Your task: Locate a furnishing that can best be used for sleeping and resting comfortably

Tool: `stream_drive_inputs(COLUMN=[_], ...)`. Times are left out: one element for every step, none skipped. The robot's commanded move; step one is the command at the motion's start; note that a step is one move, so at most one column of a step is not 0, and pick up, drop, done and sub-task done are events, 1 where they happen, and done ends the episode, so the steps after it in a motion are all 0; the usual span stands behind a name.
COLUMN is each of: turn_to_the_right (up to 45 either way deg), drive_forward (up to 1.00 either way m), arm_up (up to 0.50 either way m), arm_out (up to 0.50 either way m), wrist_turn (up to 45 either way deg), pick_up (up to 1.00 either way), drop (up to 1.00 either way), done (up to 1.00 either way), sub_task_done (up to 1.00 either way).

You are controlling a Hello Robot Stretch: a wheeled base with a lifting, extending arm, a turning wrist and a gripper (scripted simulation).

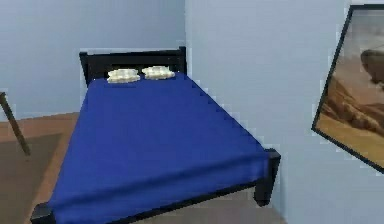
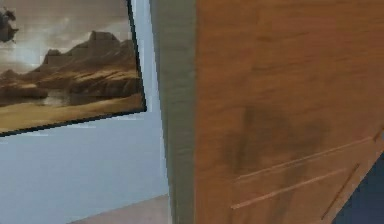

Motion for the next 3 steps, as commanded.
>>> stream_drive_inputs(turn_to_the_right=[0.0, -12.0, 0.0], drive_forward=[0.15, 0.0, 0.0], arm_up=[0.0, 0.0, 0.0], arm_out=[0.0, 0.0, 0.0], wrist_turn=[0.0, 0.0, 0.0], pick_up=[0.0, 0.0, 0.0], drop=[0.0, 0.0, 0.0], done=[0.0, 0.0, 1.0], sub_task_done=[0.0, 0.0, 0.0])
